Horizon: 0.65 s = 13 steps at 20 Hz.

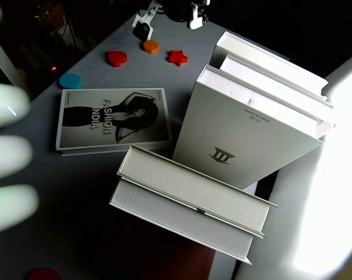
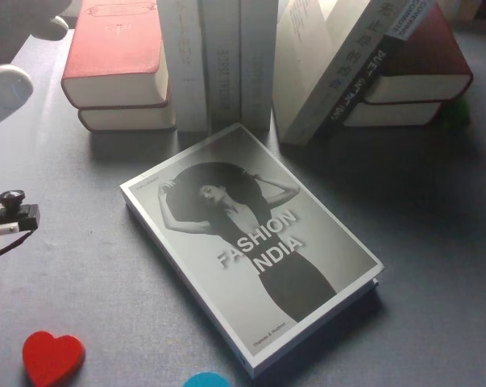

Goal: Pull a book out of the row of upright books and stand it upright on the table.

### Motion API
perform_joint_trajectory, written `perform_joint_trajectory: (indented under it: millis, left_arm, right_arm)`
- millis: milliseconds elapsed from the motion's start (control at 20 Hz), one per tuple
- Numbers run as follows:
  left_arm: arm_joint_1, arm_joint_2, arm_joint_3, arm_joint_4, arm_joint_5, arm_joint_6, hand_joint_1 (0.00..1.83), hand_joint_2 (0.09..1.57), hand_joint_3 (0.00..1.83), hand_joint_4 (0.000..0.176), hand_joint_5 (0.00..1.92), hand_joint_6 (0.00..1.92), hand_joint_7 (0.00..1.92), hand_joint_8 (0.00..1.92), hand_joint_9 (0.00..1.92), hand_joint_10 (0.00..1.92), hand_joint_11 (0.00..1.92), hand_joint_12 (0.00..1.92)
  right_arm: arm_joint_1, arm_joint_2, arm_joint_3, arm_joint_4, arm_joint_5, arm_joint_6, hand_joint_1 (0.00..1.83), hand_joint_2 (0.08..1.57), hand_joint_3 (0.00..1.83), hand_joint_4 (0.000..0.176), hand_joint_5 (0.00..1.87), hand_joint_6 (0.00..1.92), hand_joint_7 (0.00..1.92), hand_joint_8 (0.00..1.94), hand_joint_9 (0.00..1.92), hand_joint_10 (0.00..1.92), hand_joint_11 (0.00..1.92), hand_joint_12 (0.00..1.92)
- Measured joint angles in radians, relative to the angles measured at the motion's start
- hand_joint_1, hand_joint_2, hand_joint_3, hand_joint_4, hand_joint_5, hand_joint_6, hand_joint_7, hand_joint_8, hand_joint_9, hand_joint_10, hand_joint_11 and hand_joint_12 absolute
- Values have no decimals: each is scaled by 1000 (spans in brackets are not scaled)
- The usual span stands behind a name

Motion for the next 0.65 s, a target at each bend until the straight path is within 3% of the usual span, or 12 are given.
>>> perform_joint_trajectory:
  millis: [50, 100, 150, 200, 300, 350, 400, 500, 650]
  left_arm:
    - [0, -7, 18, 11, -1, 0, 962, 1004, 0, 131, 289, 7, 181, 0, 401, 68, 0, 1340]
    - [0, -20, 34, 6, 1, 0, 937, 1006, 0, 104, 235, 1, 150, 0, 372, 50, 0, 1372]
    - [0, -44, 61, -4, 9, 0, 914, 1002, 0, 80, 260, 14, 170, 9, 356, 40, 0, 1382]
    - [0, -59, 71, -6, 20, 0, 862, 954, 0, 86, 326, 23, 197, 7, 323, 20, 0, 1368]
    - [0, -74, 82, 24, 77, 2, 761, 951, 0, 98, 325, 9, 178, 1, 253, 2, 0, 1296]
    - [-7, -76, 91, 59, 94, 2, 716, 963, 0, 117, 319, 3, 176, 1, 200, 0, 0, 1198]
    - [-13, -76, 91, 65, 94, 1, 658, 991, 12, 132, 307, 0, 176, 0, 187, 0, 0, 1185]
    - [-36, -76, 99, 80, 103, 0, 668, 994, 6, 149, 312, 2, 160, 0, 187, 4, 0, 1220]
    - [-41, -76, 102, 111, 117, 0, 682, 993, 5, 101, 325, 6, 198, 8, 226, 14, 0, 1321]
  right_arm:
    - [-8, -16, 3, -13, 0, 0, 534, 1179, 2, 157, 56, 7, 0, 0, 3, 1, 0, 0]
    - [-21, -43, 10, -22, -9, -1, 588, 1189, 5, 137, 49, 4, 0, 0, 10, 3, 0, 0]
    - [-49, -79, 21, -46, -41, 0, 753, 1161, 0, 141, 109, 25, 0, 0, 19, 7, 0, 0]
    - [-64, -97, 24, -62, -61, 3, 781, 1147, 0, 153, 165, 16, 0, 0, 28, 7, 0, 0]
    - [-68, -119, 28, -120, -129, 8, 710, 1111, 0, 175, 222, 4, 16, 5, 60, 8, 0, 419]
    - [-68, -121, 28, -130, -127, 12, 759, 1095, 0, 168, 230, 1, 18, 1, 73, 7, 0, 537]
    - [-67, -120, 28, -129, -123, 14, 807, 1079, 0, 170, 254, 4, 41, 2, 99, 10, 0, 771]
    - [-67, -120, 28, -136, -123, 15, 847, 1005, 0, 175, 246, 0, 61, 1, 126, 9, 0, 978]
    - [-67, -130, 27, -162, -124, 21, 770, 989, 0, 176, 211, 0, 82, 0, 159, 9, 0, 1016]
